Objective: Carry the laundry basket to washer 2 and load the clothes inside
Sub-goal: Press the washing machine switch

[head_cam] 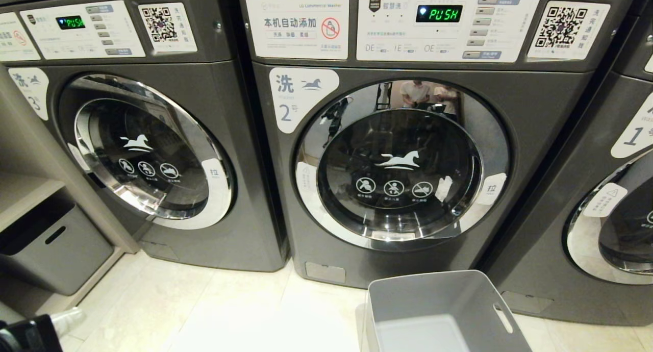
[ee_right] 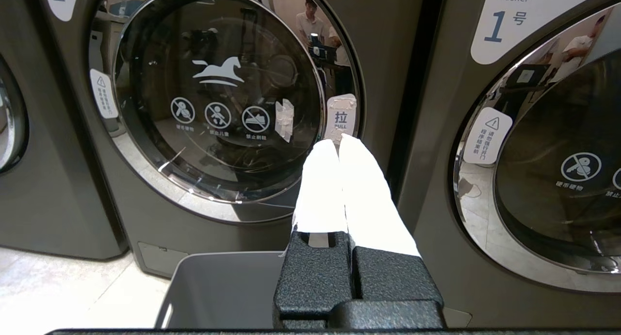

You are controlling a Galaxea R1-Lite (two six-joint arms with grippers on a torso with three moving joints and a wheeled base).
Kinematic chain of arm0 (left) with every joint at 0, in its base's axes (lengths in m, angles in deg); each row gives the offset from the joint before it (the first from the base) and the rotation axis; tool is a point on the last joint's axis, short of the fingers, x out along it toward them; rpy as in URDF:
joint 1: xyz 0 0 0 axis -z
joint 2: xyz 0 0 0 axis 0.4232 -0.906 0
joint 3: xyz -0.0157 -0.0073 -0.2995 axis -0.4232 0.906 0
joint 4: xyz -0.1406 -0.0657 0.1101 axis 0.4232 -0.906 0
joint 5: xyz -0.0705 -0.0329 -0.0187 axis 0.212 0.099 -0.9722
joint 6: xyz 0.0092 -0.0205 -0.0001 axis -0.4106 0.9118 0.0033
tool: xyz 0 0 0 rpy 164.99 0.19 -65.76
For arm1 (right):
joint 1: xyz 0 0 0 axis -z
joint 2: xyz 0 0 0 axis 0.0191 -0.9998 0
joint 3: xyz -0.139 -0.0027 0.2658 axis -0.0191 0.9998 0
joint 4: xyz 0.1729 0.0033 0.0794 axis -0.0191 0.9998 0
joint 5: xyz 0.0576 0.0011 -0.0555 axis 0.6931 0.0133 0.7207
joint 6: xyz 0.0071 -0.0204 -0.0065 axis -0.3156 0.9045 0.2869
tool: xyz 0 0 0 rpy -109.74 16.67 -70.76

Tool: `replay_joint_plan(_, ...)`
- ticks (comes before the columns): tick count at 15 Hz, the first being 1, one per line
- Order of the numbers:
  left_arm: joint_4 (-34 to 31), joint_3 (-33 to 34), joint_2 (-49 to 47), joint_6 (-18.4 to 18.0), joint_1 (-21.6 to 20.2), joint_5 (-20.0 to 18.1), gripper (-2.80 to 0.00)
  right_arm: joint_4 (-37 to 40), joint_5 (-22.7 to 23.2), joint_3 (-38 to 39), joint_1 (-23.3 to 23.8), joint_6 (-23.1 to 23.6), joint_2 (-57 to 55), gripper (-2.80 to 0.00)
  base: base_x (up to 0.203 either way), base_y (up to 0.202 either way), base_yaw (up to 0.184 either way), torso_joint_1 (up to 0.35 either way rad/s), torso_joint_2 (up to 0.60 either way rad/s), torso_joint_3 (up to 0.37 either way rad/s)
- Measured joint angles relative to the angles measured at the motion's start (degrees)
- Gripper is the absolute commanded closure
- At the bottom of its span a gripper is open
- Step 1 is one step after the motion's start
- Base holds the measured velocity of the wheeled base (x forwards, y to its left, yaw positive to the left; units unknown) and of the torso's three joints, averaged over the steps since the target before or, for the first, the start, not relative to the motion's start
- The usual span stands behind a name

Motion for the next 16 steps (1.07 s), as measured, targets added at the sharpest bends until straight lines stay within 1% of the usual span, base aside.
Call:
replay_joint_plan(2, -0.1, 2.3, 2.5, -5.5, 1.2, 0.0, 0.0, -0.1, 0.0, 0.0, 0.0, -0.5, 0.0, 0.0, 0.0, 0.0, 0.0, 0.0, 0.0, 0.0)
replay_joint_plan(4, -0.1, 6.1, 7.1, -11.0, 1.7, -0.4, 0.0, -0.1, 0.0, 0.0, 0.0, -0.6, 0.0, 0.0, 0.0, 0.0, 0.0, 0.0, 0.0, 0.0)
replay_joint_plan(8, 0.1, 15.6, 19.9, -22.4, -1.5, -2.9, 0.0, -0.1, -0.1, 0.0, 0.0, -0.7, 0.0, 0.0, 0.0, 0.0, 0.0, 0.0, 0.0, 0.0)
replay_joint_plan(9, 0.4, 17.4, 23.4, -25.0, -2.5, -3.8, 0.0, -0.1, -0.1, 0.0, 0.0, -0.7, 0.0, 0.0, 0.0, 0.0, 0.0, 0.0, 0.0, 0.0)
replay_joint_plan(11, 0.9, 20.1, 29.7, -30.0, -3.6, -8.1, 0.0, -0.1, -0.1, 0.0, 0.0, -0.7, 0.0, 0.0, 0.0, 0.0, 0.0, 0.0, 0.0, 0.0)
replay_joint_plan(12, 0.9, 20.8, 32.2, -31.3, -3.9, -9.9, 0.0, -0.1, -0.1, 0.0, 0.0, -0.7, 0.0, 0.0, 0.0, 0.0, 0.0, 0.0, 0.0, 0.0)
replay_joint_plan(13, 1.0, 21.2, 35.0, -31.8, -4.1, -11.0, 0.0, -0.1, -0.1, 0.0, 0.0, -0.7, 0.0, 0.0, 0.0, 0.0, 0.0, 0.0, 0.0, 0.0)
replay_joint_plan(16, 1.1, 21.6, 43.1, -32.0, -4.6, -11.7, 0.0, -0.1, -0.1, 0.0, 0.0, -0.7, 0.0, 0.0, 0.0, 0.0, 0.0, 0.0, 0.0, 0.0)
